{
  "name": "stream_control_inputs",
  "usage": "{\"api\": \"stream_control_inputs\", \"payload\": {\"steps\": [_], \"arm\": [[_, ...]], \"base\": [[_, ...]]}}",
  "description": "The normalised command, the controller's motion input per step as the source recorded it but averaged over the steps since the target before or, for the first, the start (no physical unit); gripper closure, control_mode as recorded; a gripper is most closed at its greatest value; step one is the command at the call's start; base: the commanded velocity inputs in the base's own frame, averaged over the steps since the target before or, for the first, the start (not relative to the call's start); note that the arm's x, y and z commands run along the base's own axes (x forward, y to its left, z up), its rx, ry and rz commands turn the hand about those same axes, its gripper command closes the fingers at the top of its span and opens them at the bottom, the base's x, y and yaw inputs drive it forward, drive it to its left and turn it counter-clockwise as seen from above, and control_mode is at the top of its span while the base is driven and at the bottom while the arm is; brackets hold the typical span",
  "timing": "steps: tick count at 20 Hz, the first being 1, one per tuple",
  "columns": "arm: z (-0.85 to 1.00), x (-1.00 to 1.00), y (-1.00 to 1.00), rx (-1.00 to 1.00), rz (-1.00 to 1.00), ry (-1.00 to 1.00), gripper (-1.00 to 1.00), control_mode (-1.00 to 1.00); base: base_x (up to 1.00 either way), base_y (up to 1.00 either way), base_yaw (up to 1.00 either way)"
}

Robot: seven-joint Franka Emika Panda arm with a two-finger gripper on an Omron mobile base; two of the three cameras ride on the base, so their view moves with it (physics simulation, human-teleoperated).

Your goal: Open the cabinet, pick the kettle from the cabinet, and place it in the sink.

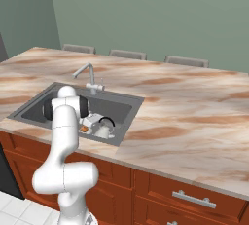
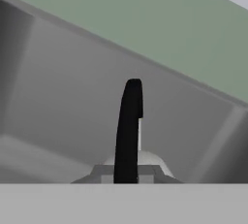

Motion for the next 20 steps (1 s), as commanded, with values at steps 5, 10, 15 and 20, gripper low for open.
{"api": "stream_control_inputs", "payload": {"steps": [5, 10, 15, 20], "arm": [[-0.24, -0.16, 0.04, 0.0, -0.03, -0.12, 1.0, -1.0], [-0.26, -0.24, 0.12, 0.0, -0.06, -0.14, 1.0, -1.0], [-0.28, -0.25, 0.17, -0.03, -0.07, -0.11, -1.0, -1.0], [-0.16, -0.14, 0.23, -0.03, -0.07, -0.12, -1.0, -1.0]], "base": [[0.0, 0.0, 0.0], [0.0, 0.0, 0.0], [0.0, 0.0, 0.0], [0.0, 0.0, 0.0]]}}
